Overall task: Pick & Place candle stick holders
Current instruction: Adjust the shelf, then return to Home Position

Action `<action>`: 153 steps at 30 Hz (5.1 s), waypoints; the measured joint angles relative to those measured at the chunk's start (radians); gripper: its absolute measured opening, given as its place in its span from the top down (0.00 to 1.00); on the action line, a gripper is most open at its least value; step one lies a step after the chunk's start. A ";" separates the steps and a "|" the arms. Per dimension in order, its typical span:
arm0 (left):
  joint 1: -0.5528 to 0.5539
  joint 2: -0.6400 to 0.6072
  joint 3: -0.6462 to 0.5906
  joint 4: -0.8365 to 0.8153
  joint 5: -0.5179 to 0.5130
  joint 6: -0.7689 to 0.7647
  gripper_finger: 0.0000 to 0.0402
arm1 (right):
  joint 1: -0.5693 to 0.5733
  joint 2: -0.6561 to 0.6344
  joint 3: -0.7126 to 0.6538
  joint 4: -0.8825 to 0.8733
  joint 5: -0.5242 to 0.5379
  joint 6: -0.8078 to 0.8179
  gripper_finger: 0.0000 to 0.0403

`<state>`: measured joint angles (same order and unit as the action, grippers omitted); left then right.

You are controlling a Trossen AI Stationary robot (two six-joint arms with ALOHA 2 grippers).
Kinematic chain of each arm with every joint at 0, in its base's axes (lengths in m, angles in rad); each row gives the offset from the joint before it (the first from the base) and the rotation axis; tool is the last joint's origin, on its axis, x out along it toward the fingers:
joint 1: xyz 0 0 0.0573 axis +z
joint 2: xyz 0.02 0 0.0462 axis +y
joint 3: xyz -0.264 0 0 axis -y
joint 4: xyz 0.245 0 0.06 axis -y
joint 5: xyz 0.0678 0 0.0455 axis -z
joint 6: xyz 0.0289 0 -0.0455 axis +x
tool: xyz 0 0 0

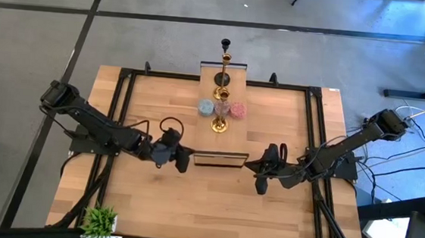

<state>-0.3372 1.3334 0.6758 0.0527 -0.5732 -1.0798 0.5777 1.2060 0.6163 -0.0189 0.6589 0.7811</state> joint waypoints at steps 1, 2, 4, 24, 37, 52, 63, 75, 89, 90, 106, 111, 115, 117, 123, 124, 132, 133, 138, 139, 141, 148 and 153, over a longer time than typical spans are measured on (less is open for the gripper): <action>0.004 0.000 0.000 0.006 0.001 0.004 1.00 | 0.000 0.000 0.000 0.000 0.000 0.000 1.00; 0.007 0.000 0.000 0.007 0.002 0.008 1.00 | 0.000 0.000 0.000 0.000 0.000 0.000 1.00; 0.012 0.000 0.000 0.007 0.008 0.013 1.00 | 0.000 0.000 0.000 0.000 0.000 0.000 1.00; -0.078 -0.047 0.014 -0.123 0.083 0.055 1.00 | 0.016 -0.001 0.055 -0.011 0.017 -0.055 1.00; -0.260 -0.047 0.043 -0.124 -0.027 0.098 1.00 | 0.033 0.004 0.254 -0.807 0.184 0.493 1.00; -0.312 -0.046 0.043 -0.132 -0.054 0.089 1.00 | -0.058 0.199 0.239 -0.684 -0.094 0.759 1.00; -0.360 -0.046 0.043 -0.129 -0.068 0.089 1.00 | -0.073 0.217 0.239 -0.575 -0.061 0.753 1.00; -0.397 -0.046 0.043 -0.132 -0.106 0.062 1.00 | -0.073 0.217 0.239 -0.523 -0.007 0.748 1.00; -0.396 -0.046 0.043 -0.132 -0.107 0.063 1.00 | -0.072 0.217 0.239 -0.466 -0.007 0.722 1.00; -0.396 -0.046 0.043 -0.132 -0.107 0.063 1.00 | -0.072 0.217 0.239 -0.466 -0.006 0.722 1.00; -0.396 -0.046 0.043 -0.132 -0.107 0.072 1.00 | -0.073 0.217 0.239 -0.430 0.014 0.710 1.00; -0.396 -0.046 0.043 -0.129 -0.104 0.071 1.00 | -0.069 0.217 0.251 -0.448 0.015 0.706 1.00; -0.401 -0.046 0.043 -0.123 -0.092 0.072 1.00 | -0.056 0.217 0.315 -0.538 0.038 0.668 1.00; -0.407 -0.046 0.043 -0.105 -0.099 0.071 1.00 | -0.046 0.217 0.370 -0.613 0.055 0.645 1.00; -0.415 -0.046 0.043 -0.015 -0.127 0.117 1.00 | 0.022 0.216 0.567 -0.745 0.153 0.486 1.00; -0.415 -0.046 0.043 0.015 -0.127 0.138 1.00 | 0.043 0.216 0.594 -0.742 0.181 0.442 1.00; -0.399 -0.046 0.043 0.286 -0.222 0.303 1.00 | 0.195 0.216 0.663 -0.598 0.281 0.057 1.00; -0.390 -0.046 0.043 0.297 -0.225 0.310 1.00 | 0.204 0.216 0.663 -0.603 0.280 0.055 1.00; -0.307 -0.046 0.043 0.307 -0.187 0.307 1.00 | 0.214 0.216 0.663 -0.652 0.218 0.024 1.00; -0.286 -0.046 0.043 0.307 -0.181 0.301 1.00 | 0.211 0.215 0.663 -0.657 0.200 0.011 1.00; -0.240 -0.046 0.043 0.308 -0.167 0.293 1.00 | 0.199 0.211 0.661 -0.651 0.153 -0.025 1.00; -0.095 -0.046 0.043 0.322 -0.112 0.282 1.00 | 0.198 0.145 0.592 -0.633 0.084 -0.086 1.00; -0.046 -0.046 0.043 0.339 -0.113 0.282 1.00 | 0.202 -0.021 0.416 -0.546 0.095 -0.085 1.00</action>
<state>-0.3831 1.2873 0.7193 0.3916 -0.6859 -0.7982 0.7795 1.1851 1.0322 -0.5651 0.7540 0.6957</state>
